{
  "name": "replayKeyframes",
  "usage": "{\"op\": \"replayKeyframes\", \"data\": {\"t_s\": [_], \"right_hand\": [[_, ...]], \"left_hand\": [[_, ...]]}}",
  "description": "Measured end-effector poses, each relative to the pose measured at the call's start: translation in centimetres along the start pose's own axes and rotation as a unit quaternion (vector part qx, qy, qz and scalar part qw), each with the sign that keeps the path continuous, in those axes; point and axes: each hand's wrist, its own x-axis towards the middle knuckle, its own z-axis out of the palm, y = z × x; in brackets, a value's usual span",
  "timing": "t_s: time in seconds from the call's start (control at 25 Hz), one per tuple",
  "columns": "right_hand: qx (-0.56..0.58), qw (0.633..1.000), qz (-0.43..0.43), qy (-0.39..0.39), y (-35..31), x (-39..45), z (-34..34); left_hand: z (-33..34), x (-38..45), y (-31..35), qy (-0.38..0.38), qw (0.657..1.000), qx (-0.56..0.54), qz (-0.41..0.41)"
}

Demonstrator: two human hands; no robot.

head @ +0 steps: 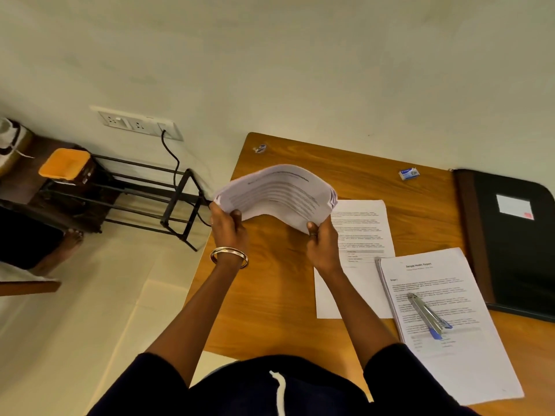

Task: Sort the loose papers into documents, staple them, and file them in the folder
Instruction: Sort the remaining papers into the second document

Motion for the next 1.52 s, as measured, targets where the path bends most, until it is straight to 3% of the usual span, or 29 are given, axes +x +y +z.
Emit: {"op": "replayKeyframes", "data": {"t_s": [0.16, 0.24, 0.32, 0.4, 0.52, 0.64, 0.76, 0.92, 1.12, 1.28, 1.36, 1.52], "right_hand": [[0.062, 0.996, -0.005, 0.063, -1.1, 0.5, -1.6], [0.108, 0.988, 0.01, 0.107, -0.4, 0.8, -4.2], [0.127, 0.98, 0.038, 0.15, 1.5, 0.7, -7.4], [0.154, 0.964, 0.097, 0.196, 4.4, -0.4, -10.9], [0.171, 0.931, 0.214, 0.243, 9.6, -2.8, -15.1], [0.175, 0.911, 0.268, 0.262, 13.4, -4.4, -18.4], [0.196, 0.89, 0.307, 0.275, 15.9, -4.4, -21.1], [0.222, 0.881, 0.346, 0.233, 18.2, -2.9, -23.5], [0.233, 0.924, 0.286, 0.1, 17.9, -0.8, -22.2], [0.223, 0.936, 0.27, -0.036, 15.3, 0.8, -17.1], [0.201, 0.937, 0.266, -0.104, 13.8, 0.6, -14.1], [0.152, 0.927, 0.302, -0.163, 11.6, -0.9, -8.9]], "left_hand": [[0.2, 0.6, 1.7, -0.016, 0.998, 0.012, 0.057], [0.9, 0.8, 3.1, -0.093, 0.992, -0.057, 0.069], [2.4, 0.4, 4.4, -0.187, 0.964, -0.187, -0.004], [5.3, -0.8, 4.0, -0.244, 0.933, -0.236, -0.117], [9.9, -3.6, 1.2, -0.286, 0.938, -0.012, -0.194], [13.7, -7.4, -1.3, -0.295, 0.913, 0.252, -0.124], [16.8, -9.7, -0.9, -0.223, 0.911, 0.312, -0.151], [18.8, -10.3, 0.1, -0.146, 0.941, 0.224, -0.209], [15.9, -9.1, -0.6, -0.082, 0.964, 0.122, -0.22], [11.4, -8.2, -2.2, -0.1, 0.981, 0.021, -0.164], [9.5, -7.8, -3.7, -0.138, 0.979, 0.036, -0.143], [6.4, -7.6, -5.5, -0.103, 0.959, -0.075, -0.254]]}}
